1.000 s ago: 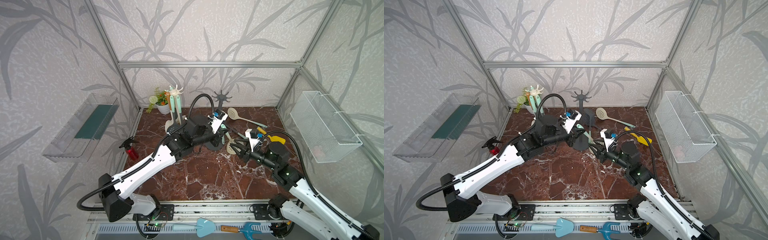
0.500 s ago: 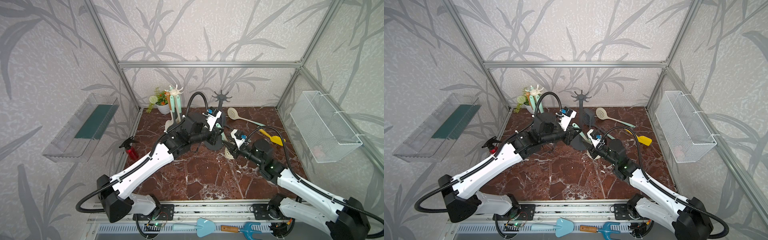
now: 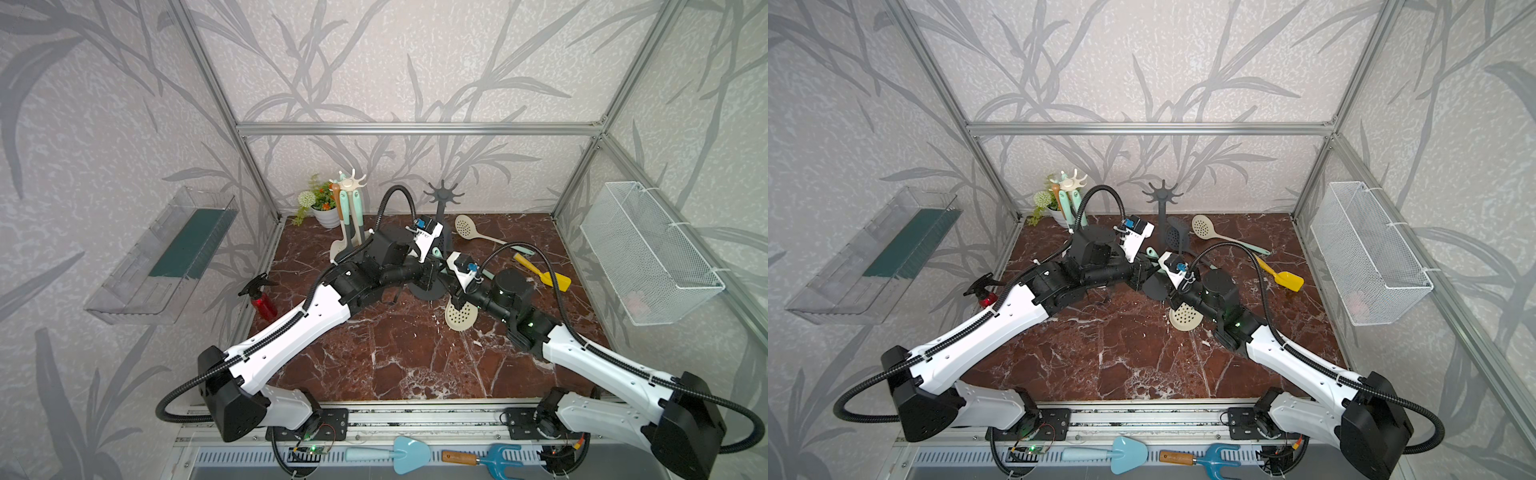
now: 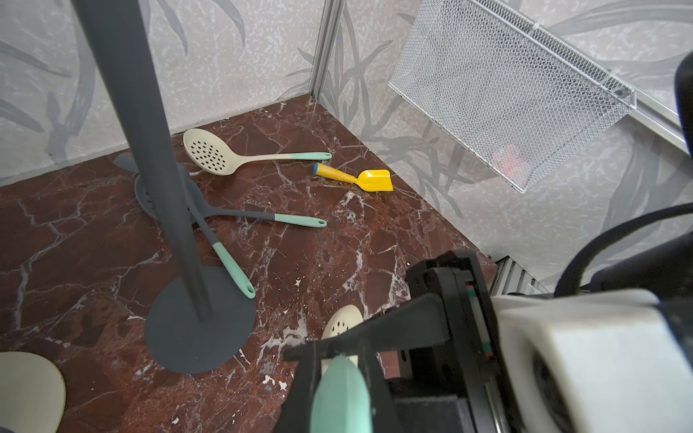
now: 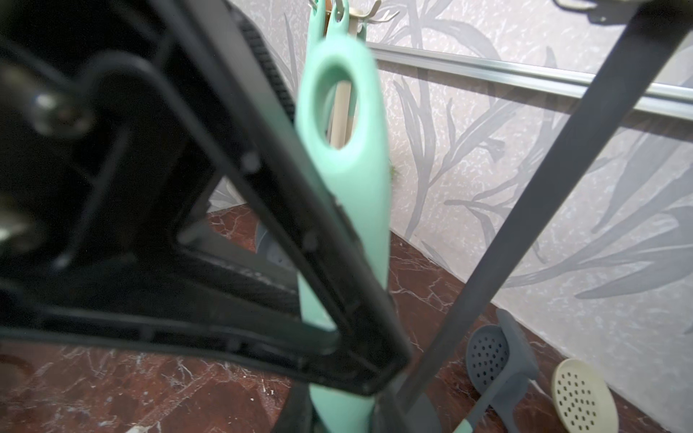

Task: Hang the skimmer on the kitchen utensil rack
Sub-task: Pick up the skimmer from the center of the board.

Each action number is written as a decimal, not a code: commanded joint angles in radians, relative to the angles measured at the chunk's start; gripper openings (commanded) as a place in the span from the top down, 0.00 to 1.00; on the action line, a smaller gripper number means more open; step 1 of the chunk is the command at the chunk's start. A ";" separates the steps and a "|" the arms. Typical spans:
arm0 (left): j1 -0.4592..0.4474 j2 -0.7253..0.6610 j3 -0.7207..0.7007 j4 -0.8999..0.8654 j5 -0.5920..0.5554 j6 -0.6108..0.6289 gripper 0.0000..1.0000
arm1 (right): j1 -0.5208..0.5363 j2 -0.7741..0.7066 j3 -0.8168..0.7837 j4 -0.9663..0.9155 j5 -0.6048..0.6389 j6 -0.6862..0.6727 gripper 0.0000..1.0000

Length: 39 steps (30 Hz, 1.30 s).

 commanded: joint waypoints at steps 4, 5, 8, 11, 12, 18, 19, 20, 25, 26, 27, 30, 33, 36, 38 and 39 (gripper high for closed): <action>0.028 -0.047 0.013 -0.017 -0.003 -0.032 0.82 | 0.002 -0.026 0.039 0.002 0.041 0.083 0.98; 0.034 -0.065 -0.003 -0.010 -0.004 -0.032 0.76 | 0.001 -0.030 0.038 -0.004 0.042 0.096 0.99; 0.052 -0.135 -0.065 0.017 -0.014 -0.022 0.59 | -0.001 -0.045 0.028 -0.016 0.046 0.138 0.99; 0.067 -0.215 -0.162 0.069 -0.025 -0.014 0.50 | -0.008 -0.051 0.039 -0.047 0.041 0.195 0.99; 0.071 -0.235 -0.188 0.085 -0.018 -0.008 0.49 | -0.014 -0.051 0.048 -0.058 0.040 0.219 0.99; 0.070 -0.317 -0.360 0.225 0.069 0.028 0.47 | -0.023 -0.026 0.157 -0.173 0.065 0.417 0.99; 0.070 -0.320 -0.386 0.254 0.087 0.039 0.47 | -0.024 -0.022 0.177 -0.193 0.070 0.454 1.00; 0.068 -0.322 -0.411 0.288 0.097 0.041 0.47 | -0.024 -0.016 0.197 -0.211 0.074 0.489 1.00; 0.059 -0.319 -0.518 0.471 0.167 0.068 0.46 | -0.022 -0.016 0.256 -0.248 0.060 0.580 0.99; 0.058 -0.315 -0.535 0.502 0.168 0.069 0.46 | -0.022 -0.016 0.264 -0.254 0.055 0.593 1.00; 0.059 -0.311 -0.544 0.531 0.173 0.069 0.46 | -0.023 -0.016 0.272 -0.258 0.055 0.603 1.00; 0.056 -0.280 -0.553 0.599 0.209 0.060 0.46 | -0.020 -0.019 0.291 -0.276 0.055 0.618 1.00; 0.055 -0.235 -0.536 0.641 0.227 0.046 0.46 | -0.012 -0.021 0.299 -0.289 0.070 0.619 1.00; 0.044 -0.179 -0.521 0.687 0.237 0.031 0.48 | -0.004 -0.021 0.302 -0.295 0.086 0.614 1.00; 0.031 -0.144 -0.504 0.695 0.232 0.036 0.50 | 0.004 -0.021 0.308 -0.297 0.096 0.607 1.00; 0.025 -0.132 -0.498 0.699 0.225 0.040 0.51 | 0.005 -0.020 0.311 -0.298 0.100 0.604 0.99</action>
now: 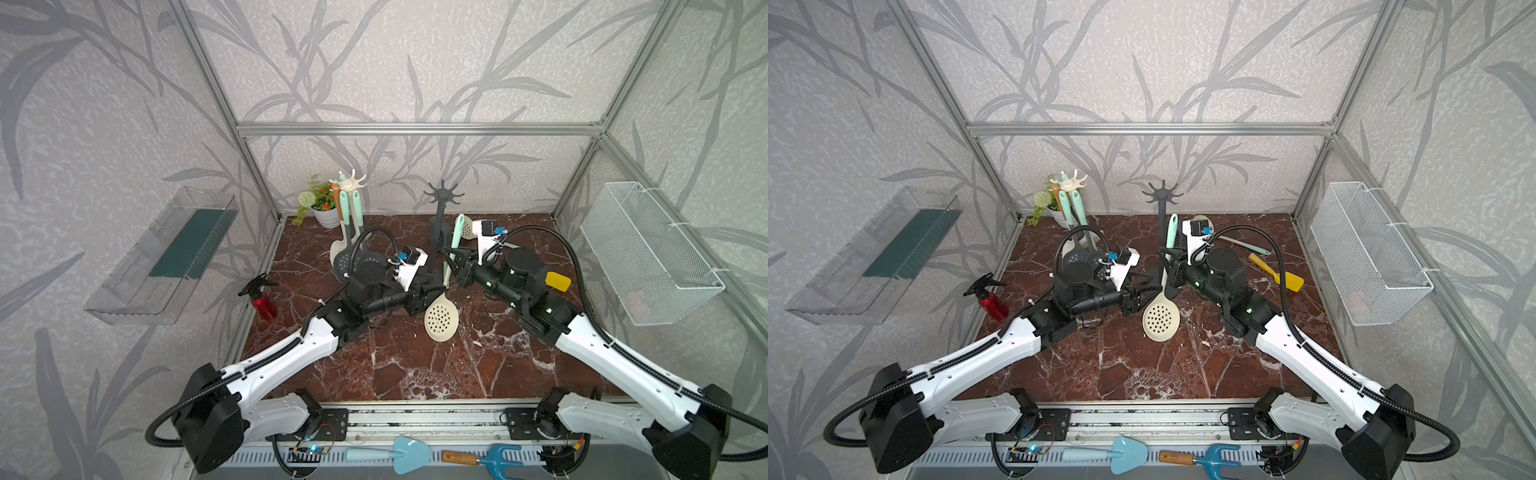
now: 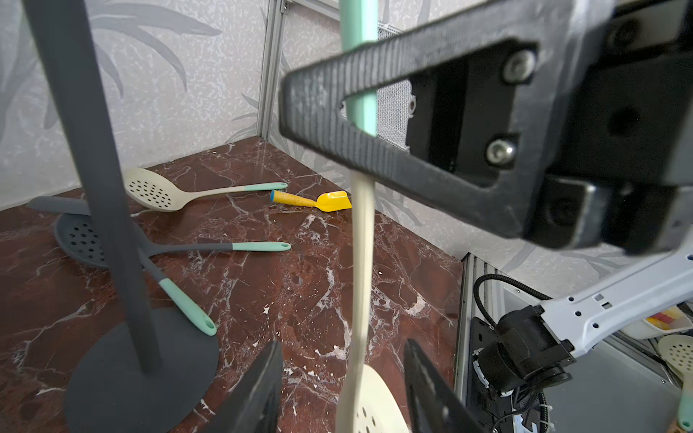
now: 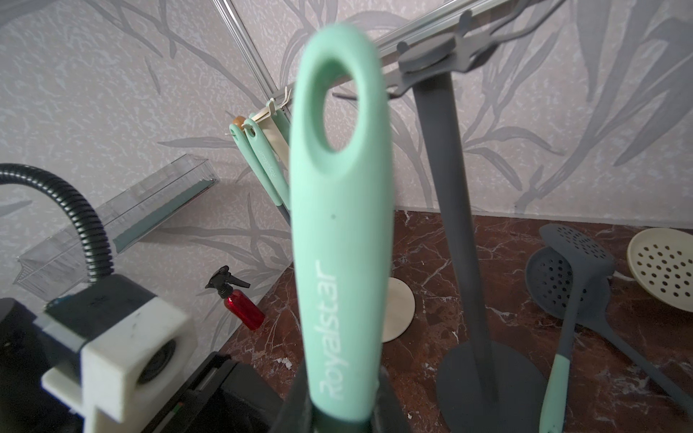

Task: Hang the skimmer on the kitchen utensil rack
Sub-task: Pick up the skimmer from the center of the board.

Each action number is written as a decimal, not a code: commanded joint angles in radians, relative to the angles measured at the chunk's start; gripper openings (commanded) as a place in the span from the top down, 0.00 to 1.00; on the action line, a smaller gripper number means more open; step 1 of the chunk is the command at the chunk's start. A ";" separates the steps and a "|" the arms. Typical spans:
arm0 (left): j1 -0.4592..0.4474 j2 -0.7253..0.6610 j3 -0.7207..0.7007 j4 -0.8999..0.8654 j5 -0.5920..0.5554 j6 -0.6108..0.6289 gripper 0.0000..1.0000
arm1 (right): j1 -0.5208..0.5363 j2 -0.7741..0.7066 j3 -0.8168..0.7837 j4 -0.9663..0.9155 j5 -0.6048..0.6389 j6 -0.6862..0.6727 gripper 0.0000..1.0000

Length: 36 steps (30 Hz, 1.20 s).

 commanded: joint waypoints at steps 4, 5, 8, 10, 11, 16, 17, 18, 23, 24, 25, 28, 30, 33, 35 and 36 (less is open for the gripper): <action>-0.038 0.061 0.059 0.087 0.001 -0.008 0.55 | 0.019 0.006 0.062 -0.010 0.031 -0.020 0.99; -0.043 0.069 0.064 0.080 -0.006 -0.007 0.58 | 0.022 0.008 0.062 -0.012 0.040 -0.024 0.99; -0.052 0.081 0.068 0.063 -0.042 -0.004 0.67 | 0.031 0.004 0.061 -0.014 0.067 -0.036 0.99; -0.057 0.085 0.063 0.059 -0.067 0.000 0.72 | 0.038 0.001 0.062 -0.009 0.081 -0.043 0.99; -0.061 0.087 0.063 0.056 -0.080 0.006 0.76 | 0.041 0.001 0.059 -0.002 0.085 -0.047 0.99; -0.064 0.073 0.069 0.032 -0.135 0.030 0.94 | 0.051 0.014 0.072 -0.018 0.097 -0.066 0.98; -0.063 0.069 0.070 0.022 -0.147 0.032 0.98 | 0.053 0.014 0.071 -0.019 0.102 -0.072 0.96; -0.064 0.065 0.071 0.010 -0.160 0.033 1.00 | 0.055 0.012 0.069 -0.018 0.105 -0.077 0.93; -0.046 0.004 0.052 -0.056 -0.219 0.025 1.00 | 0.055 -0.040 0.033 -0.015 0.113 -0.146 0.58; -0.040 -0.014 0.037 -0.056 -0.224 0.017 1.00 | 0.056 -0.054 0.026 -0.025 0.120 -0.162 0.54; -0.028 -0.036 0.020 -0.055 -0.231 0.008 1.00 | 0.054 -0.071 0.013 -0.036 0.126 -0.184 0.51; 0.009 -0.100 -0.037 -0.045 -0.254 -0.016 1.00 | 0.055 -0.132 -0.035 -0.054 0.134 -0.222 0.46; 0.039 -0.140 -0.075 -0.030 -0.269 -0.032 1.00 | 0.055 -0.170 -0.070 -0.054 0.111 -0.243 0.44; 0.093 -0.187 -0.126 0.013 -0.284 -0.058 1.00 | 0.056 -0.209 -0.121 -0.046 0.085 -0.249 0.43; 0.131 -0.198 -0.149 0.059 -0.282 -0.080 1.00 | 0.056 -0.225 -0.151 -0.039 0.056 -0.254 0.43; 0.140 -0.201 -0.155 0.078 -0.281 -0.086 1.00 | 0.056 -0.230 -0.163 -0.032 0.045 -0.252 0.43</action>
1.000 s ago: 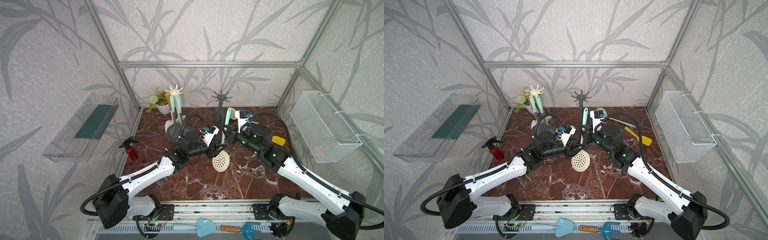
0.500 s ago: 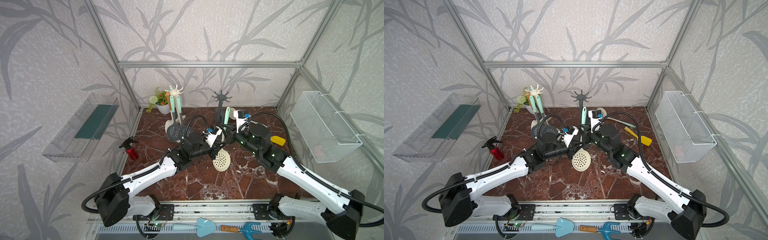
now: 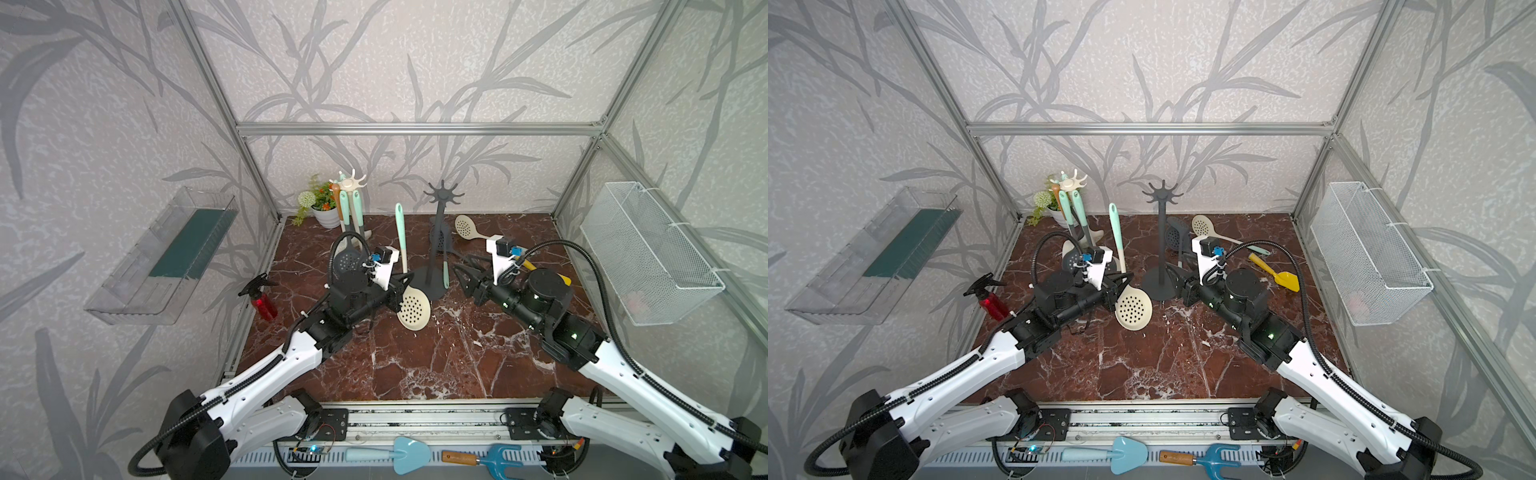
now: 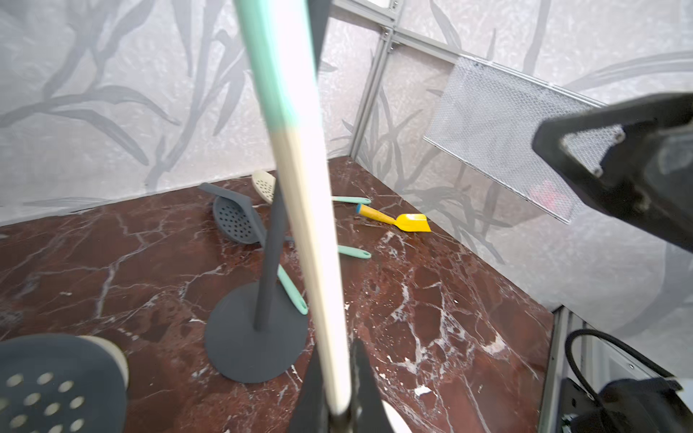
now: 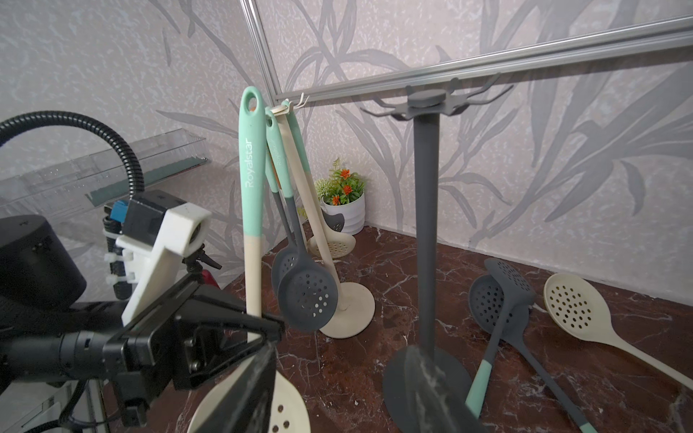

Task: Hang the skimmer on the kitchen utensil rack
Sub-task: Pick up the skimmer from the center of the board, then hang the skimmer on the rack.

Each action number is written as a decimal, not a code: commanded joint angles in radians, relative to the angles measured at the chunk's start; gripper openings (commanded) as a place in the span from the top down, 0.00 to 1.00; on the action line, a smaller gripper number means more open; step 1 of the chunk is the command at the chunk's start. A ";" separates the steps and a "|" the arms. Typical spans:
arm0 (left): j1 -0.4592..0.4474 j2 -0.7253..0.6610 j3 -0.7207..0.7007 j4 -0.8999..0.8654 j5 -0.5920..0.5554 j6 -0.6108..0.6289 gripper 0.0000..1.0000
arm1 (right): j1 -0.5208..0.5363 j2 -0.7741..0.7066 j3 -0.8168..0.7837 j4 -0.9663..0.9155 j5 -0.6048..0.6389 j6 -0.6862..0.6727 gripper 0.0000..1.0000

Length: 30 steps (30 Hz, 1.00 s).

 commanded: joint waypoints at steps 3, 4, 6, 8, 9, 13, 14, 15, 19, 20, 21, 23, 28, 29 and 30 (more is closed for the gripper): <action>0.061 -0.005 -0.011 0.138 -0.027 -0.057 1.00 | 0.006 -0.025 -0.066 0.035 -0.079 -0.013 0.44; 0.067 0.004 -0.004 0.148 -0.033 -0.060 1.00 | 0.007 -0.024 -0.071 0.039 -0.092 -0.011 0.44; 0.081 0.026 0.015 0.156 -0.037 -0.071 1.00 | 0.010 -0.019 -0.078 0.040 -0.104 -0.010 0.44; 0.093 0.057 0.038 0.164 -0.042 -0.092 1.00 | 0.012 -0.014 -0.083 0.044 -0.115 -0.011 0.44; 0.099 0.072 0.050 0.165 -0.046 -0.104 1.00 | 0.013 -0.011 -0.082 0.046 -0.121 -0.014 0.44; 0.109 0.139 0.118 0.149 -0.054 -0.146 1.00 | 0.016 -0.004 -0.076 0.054 -0.136 -0.020 0.44; 0.111 0.151 0.131 0.151 -0.061 -0.153 1.00 | 0.016 -0.002 -0.075 0.059 -0.141 -0.022 0.44; 0.112 0.162 0.142 0.148 -0.067 -0.158 1.00 | 0.016 0.001 -0.074 0.064 -0.143 -0.021 0.44; 0.121 0.190 0.178 0.138 -0.087 -0.188 1.00 | 0.016 0.011 -0.068 0.075 -0.147 -0.022 0.44; 0.124 0.197 0.191 0.124 -0.093 -0.198 1.00 | 0.016 0.014 -0.065 0.077 -0.146 -0.022 0.44; 0.127 0.203 0.199 0.110 -0.095 -0.207 1.00 | 0.016 0.016 -0.065 0.078 -0.147 -0.024 0.44; 0.130 0.209 0.211 0.094 -0.094 -0.222 1.00 | 0.017 0.017 -0.063 0.081 -0.147 -0.027 0.44; 0.142 0.219 0.228 0.047 -0.093 -0.251 1.00 | 0.016 0.020 -0.061 0.089 -0.144 -0.028 0.44; 0.147 0.219 0.229 0.046 -0.088 -0.258 1.00 | 0.017 0.020 -0.060 0.089 -0.144 -0.027 0.44; 0.152 0.223 0.230 0.042 -0.082 -0.265 1.00 | 0.017 0.020 -0.060 0.089 -0.145 -0.028 0.44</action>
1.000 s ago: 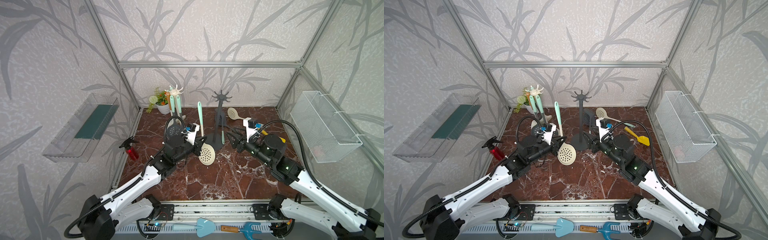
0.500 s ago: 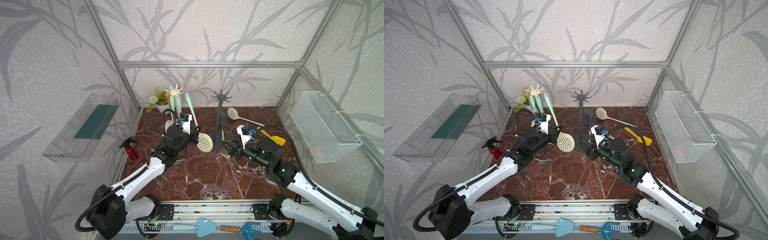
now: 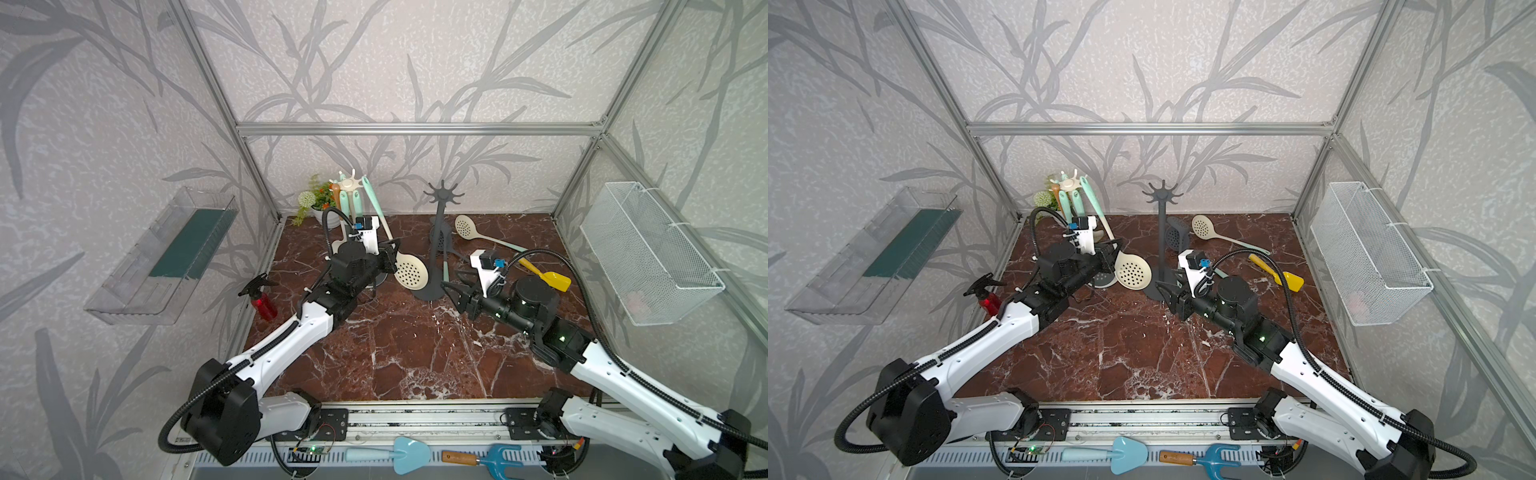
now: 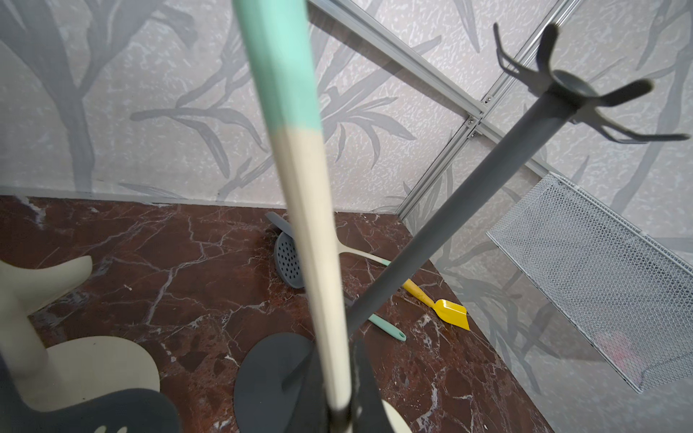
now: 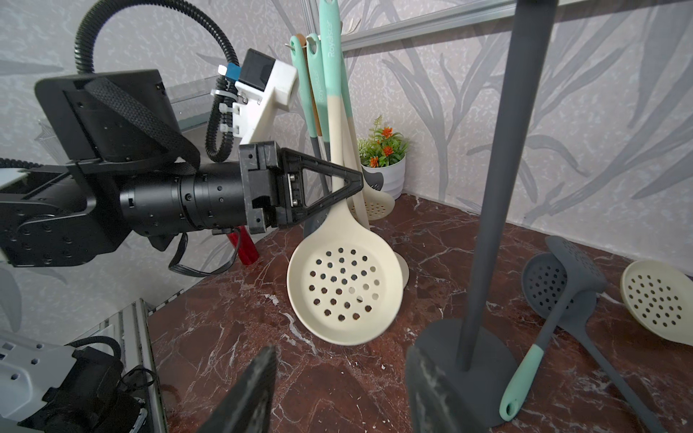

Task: Hang the skimmer on the kitchen utensil rack
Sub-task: Hang the skimmer on the rack.

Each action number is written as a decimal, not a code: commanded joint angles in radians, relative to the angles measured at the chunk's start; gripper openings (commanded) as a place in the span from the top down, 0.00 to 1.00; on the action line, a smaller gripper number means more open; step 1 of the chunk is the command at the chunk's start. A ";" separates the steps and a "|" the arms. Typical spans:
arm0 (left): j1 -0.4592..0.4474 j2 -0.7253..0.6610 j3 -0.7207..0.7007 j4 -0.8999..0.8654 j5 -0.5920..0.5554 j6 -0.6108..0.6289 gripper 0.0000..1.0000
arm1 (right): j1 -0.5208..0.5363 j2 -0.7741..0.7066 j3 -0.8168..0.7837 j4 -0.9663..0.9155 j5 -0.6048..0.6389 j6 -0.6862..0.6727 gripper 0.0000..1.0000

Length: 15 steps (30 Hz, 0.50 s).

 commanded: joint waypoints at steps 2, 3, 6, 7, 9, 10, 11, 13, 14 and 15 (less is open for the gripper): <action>0.020 0.016 0.056 -0.036 0.021 -0.050 1.00 | 0.005 0.001 0.017 0.039 -0.006 -0.013 0.44; 0.021 0.022 0.061 -0.047 0.030 -0.053 1.00 | 0.004 -0.001 0.017 0.039 -0.004 -0.012 0.44; 0.022 0.035 0.071 -0.058 0.040 -0.066 1.00 | 0.005 -0.001 0.016 0.039 -0.003 -0.009 0.44; 0.024 0.038 0.073 -0.062 0.043 -0.071 1.00 | 0.006 -0.002 0.017 0.039 -0.003 -0.010 0.44; 0.025 0.040 0.073 -0.063 0.044 -0.079 1.00 | 0.005 -0.005 0.016 0.039 0.000 -0.009 0.44; 0.025 0.041 0.073 -0.065 0.044 -0.083 1.00 | 0.005 -0.006 0.016 0.039 0.000 -0.010 0.44; 0.027 0.040 0.075 -0.070 0.046 -0.081 1.00 | 0.006 -0.007 0.015 0.039 0.000 -0.011 0.43; 0.026 0.039 0.076 -0.071 0.061 -0.076 1.00 | 0.006 -0.008 0.015 0.040 -0.002 -0.012 0.44; 0.026 0.038 0.076 -0.070 0.072 -0.074 1.00 | 0.006 -0.008 0.015 0.040 -0.003 -0.011 0.44; 0.025 0.039 0.075 -0.065 0.084 -0.069 1.00 | 0.005 -0.008 0.014 0.042 -0.003 -0.011 0.44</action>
